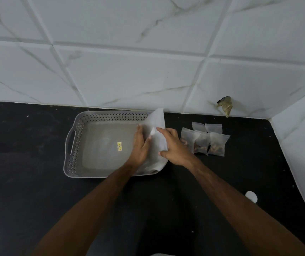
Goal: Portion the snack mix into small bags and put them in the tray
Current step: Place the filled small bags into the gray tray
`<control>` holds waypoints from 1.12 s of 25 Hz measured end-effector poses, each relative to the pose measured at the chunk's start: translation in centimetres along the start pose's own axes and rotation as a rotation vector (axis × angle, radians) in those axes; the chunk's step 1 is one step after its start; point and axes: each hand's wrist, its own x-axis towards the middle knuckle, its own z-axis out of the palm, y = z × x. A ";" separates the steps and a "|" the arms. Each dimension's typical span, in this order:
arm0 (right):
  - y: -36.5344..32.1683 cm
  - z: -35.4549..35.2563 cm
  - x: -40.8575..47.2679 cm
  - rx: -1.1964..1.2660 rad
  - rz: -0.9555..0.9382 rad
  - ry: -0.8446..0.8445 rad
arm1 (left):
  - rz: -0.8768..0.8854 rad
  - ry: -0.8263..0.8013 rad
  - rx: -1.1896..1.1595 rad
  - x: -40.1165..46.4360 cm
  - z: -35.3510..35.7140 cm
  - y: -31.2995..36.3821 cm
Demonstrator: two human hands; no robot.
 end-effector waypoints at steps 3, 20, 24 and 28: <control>0.8 0.4 -0.3 0.090 0.002 0.027 | -0.031 -0.043 0.095 0.4 1.9 1.1; 8.5 -6.8 2.6 -0.528 0.266 0.268 | 0.566 -0.002 0.263 -2.9 2.1 7.7; 8.6 -7.3 3.1 -0.436 0.301 0.229 | 0.494 0.003 0.295 -3.6 0.8 6.1; 8.3 -8.5 2.4 -0.251 0.222 0.173 | 0.449 0.020 0.312 -3.9 0.1 6.0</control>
